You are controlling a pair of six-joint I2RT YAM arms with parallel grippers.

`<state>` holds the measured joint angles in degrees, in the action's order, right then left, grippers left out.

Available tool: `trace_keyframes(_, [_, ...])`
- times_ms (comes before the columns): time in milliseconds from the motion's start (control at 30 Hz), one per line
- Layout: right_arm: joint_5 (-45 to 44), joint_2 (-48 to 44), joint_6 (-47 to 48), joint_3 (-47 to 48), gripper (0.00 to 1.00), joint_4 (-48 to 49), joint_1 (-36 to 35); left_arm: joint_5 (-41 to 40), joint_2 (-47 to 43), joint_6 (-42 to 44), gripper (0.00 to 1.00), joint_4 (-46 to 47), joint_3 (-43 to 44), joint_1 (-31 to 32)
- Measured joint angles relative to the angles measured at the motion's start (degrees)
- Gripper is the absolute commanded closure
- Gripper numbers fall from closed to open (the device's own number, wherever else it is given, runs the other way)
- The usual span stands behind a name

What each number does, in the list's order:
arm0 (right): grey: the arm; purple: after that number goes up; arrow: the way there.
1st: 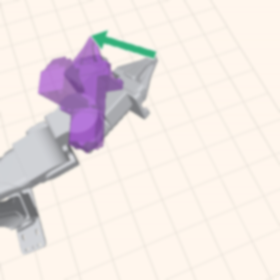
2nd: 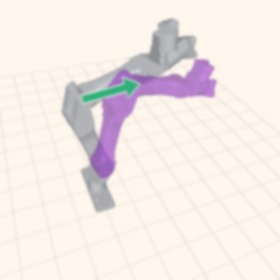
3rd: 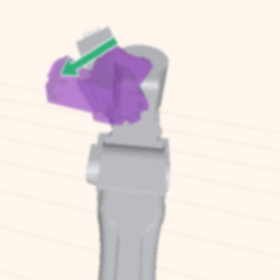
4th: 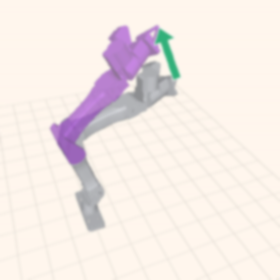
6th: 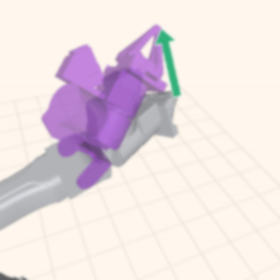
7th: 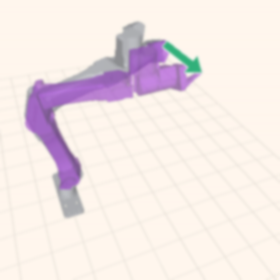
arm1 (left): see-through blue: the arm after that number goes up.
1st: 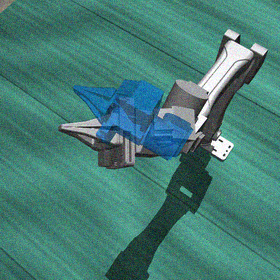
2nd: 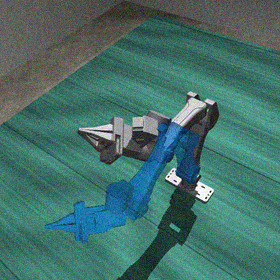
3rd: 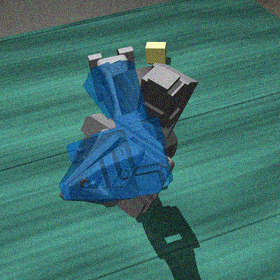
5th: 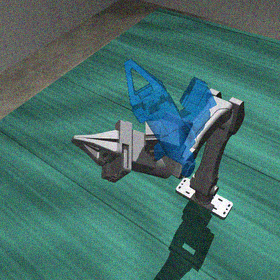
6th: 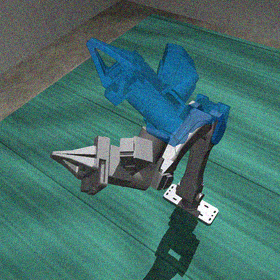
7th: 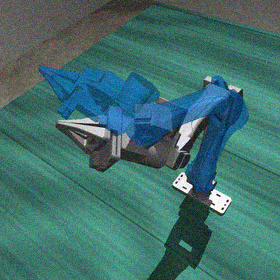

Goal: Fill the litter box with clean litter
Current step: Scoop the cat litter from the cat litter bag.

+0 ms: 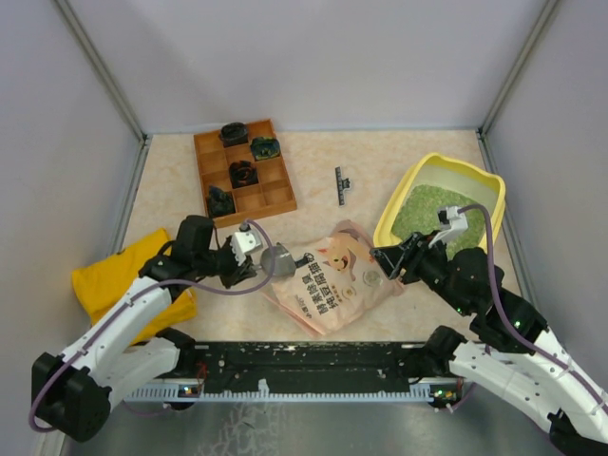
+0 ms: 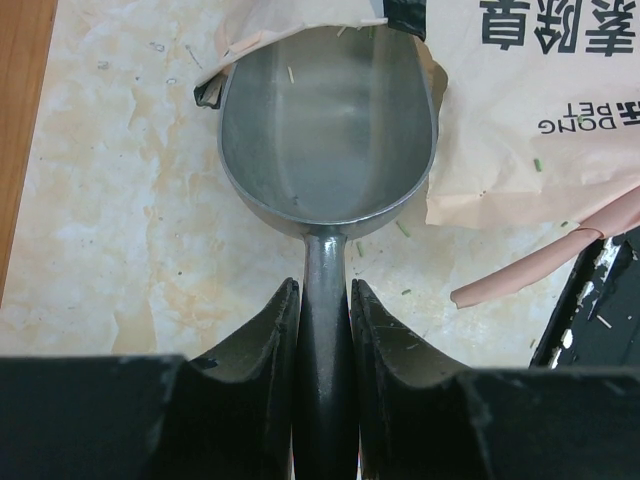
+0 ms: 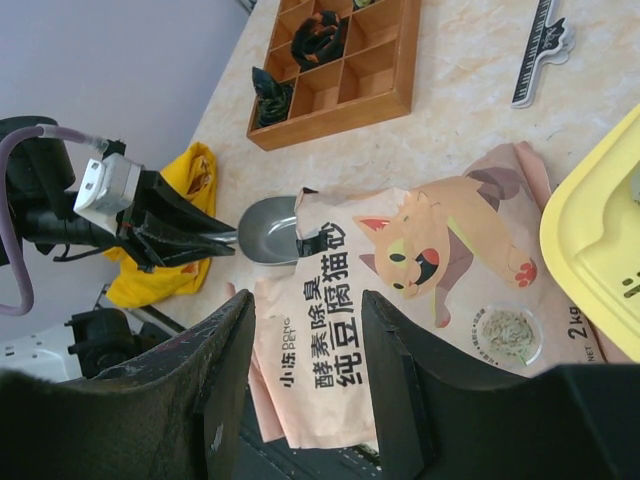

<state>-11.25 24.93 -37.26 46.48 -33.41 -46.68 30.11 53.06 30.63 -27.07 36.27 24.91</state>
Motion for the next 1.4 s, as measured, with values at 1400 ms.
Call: trace_keyframes(1400, [3.1, 5.3, 3.9, 0.6, 0.52, 2.2, 0.0, -6.7, -10.0, 2.4, 1.00, -9.4, -0.4, -0.5])
